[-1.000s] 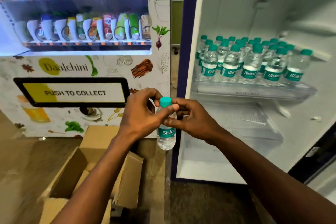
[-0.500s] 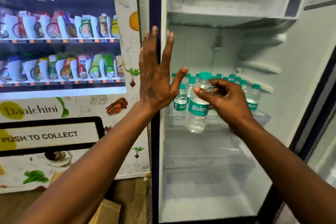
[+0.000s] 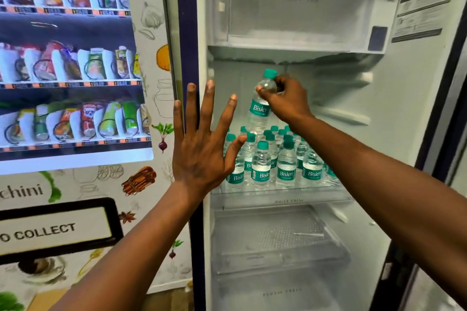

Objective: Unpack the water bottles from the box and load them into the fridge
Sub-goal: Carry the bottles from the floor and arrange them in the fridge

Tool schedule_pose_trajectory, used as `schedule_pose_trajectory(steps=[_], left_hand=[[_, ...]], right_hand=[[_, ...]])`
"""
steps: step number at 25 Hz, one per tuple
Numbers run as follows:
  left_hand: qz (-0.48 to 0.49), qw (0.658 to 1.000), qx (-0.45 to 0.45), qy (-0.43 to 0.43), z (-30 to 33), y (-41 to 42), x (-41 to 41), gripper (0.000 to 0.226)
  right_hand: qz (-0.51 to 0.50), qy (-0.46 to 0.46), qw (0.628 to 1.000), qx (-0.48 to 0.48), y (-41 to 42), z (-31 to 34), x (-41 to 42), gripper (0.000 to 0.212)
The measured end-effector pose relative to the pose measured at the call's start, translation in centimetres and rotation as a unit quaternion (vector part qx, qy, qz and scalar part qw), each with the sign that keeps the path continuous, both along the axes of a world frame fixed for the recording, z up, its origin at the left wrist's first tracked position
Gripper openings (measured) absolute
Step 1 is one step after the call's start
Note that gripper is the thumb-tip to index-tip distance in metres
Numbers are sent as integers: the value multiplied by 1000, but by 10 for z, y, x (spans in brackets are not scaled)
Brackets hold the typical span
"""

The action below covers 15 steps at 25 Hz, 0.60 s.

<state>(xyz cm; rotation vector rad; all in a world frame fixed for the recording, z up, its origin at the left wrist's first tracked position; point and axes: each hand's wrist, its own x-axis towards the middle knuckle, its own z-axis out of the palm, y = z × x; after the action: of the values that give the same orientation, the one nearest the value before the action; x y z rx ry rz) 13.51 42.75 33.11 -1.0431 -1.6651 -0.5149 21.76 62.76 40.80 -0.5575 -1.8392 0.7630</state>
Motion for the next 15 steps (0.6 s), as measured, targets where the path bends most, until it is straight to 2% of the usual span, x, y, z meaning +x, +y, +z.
schedule_pose_trajectory(steps=[3, 8, 11, 15], left_hand=[[7, 1000, 3, -6, 0, 0, 0, 72], [2, 1000, 13, 0, -1, 1, -3, 70], [12, 1000, 13, 4, 1, 2, -2, 71], [40, 999, -6, 33, -1, 3, -2, 72]], right_hand=[[11, -34, 999, -7, 6, -8, -21, 36], [16, -29, 999, -32, 15, -11, -39, 45], [28, -50, 998, -21, 16, -10, -39, 48], [11, -32, 999, -12, 29, -2, -20, 47]])
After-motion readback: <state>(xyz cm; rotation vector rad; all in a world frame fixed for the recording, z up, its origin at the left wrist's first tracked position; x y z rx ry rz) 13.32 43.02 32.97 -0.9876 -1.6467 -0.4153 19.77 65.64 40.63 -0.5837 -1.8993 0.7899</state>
